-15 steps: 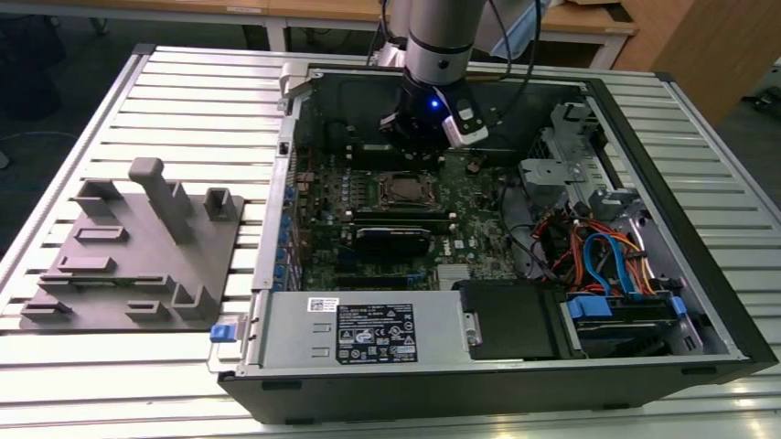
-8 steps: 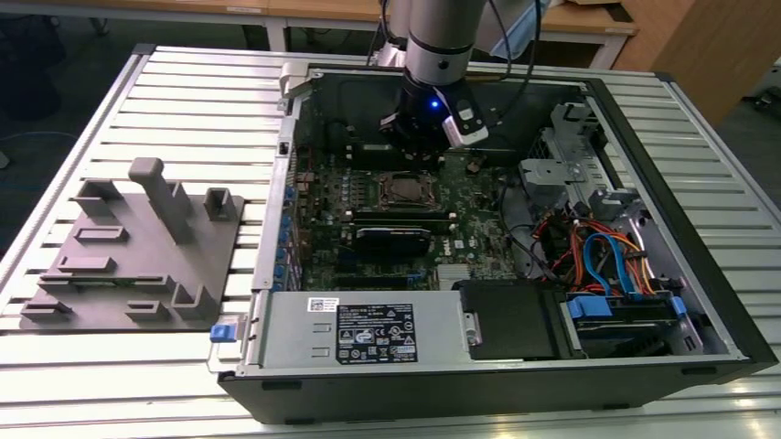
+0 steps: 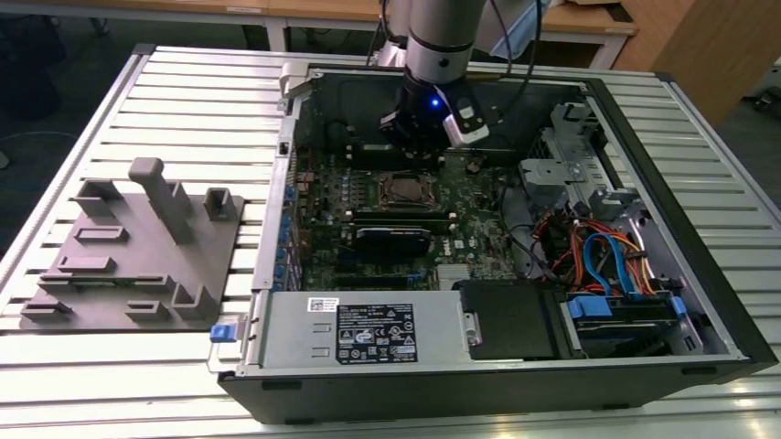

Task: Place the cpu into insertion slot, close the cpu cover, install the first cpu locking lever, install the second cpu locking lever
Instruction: 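Install the first cpu locking lever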

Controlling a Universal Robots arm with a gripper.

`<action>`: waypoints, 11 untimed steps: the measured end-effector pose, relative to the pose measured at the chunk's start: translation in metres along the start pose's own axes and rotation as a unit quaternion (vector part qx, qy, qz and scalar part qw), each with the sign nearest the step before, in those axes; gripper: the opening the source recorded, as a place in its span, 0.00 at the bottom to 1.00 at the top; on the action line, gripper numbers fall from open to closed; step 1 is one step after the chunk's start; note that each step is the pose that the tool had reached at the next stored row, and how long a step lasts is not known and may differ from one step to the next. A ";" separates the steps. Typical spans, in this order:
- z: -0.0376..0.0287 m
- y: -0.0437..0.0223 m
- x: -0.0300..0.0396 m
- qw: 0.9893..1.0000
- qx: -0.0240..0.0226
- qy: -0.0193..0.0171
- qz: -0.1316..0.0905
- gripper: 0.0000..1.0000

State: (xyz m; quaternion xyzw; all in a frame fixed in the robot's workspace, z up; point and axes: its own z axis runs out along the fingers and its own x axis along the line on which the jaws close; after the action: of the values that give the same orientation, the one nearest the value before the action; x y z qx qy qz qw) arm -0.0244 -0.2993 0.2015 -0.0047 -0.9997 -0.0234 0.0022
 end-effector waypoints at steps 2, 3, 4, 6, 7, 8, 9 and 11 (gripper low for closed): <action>-0.0012 0.0000 0.0000 1.000 0.000 0.000 0.000 0.10; -0.0018 0.0001 0.0000 1.000 0.000 0.000 0.000 0.10; -0.0023 0.0001 0.0000 1.000 0.000 0.000 0.000 0.10; -0.0024 0.0002 -0.0001 1.000 0.000 0.000 0.000 0.10; -0.0024 0.0002 -0.0002 1.000 0.000 0.000 0.000 0.10; -0.0025 0.0001 -0.0002 1.000 0.000 0.000 0.000 0.10; -0.0025 0.0001 -0.0003 1.000 0.000 0.000 0.000 0.10; -0.0019 0.0001 -0.0007 1.000 0.002 0.000 0.000 0.10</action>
State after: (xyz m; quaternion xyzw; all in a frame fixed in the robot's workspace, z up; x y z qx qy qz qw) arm -0.0237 -0.2993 0.2035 -0.0048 -0.9998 -0.0216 0.0022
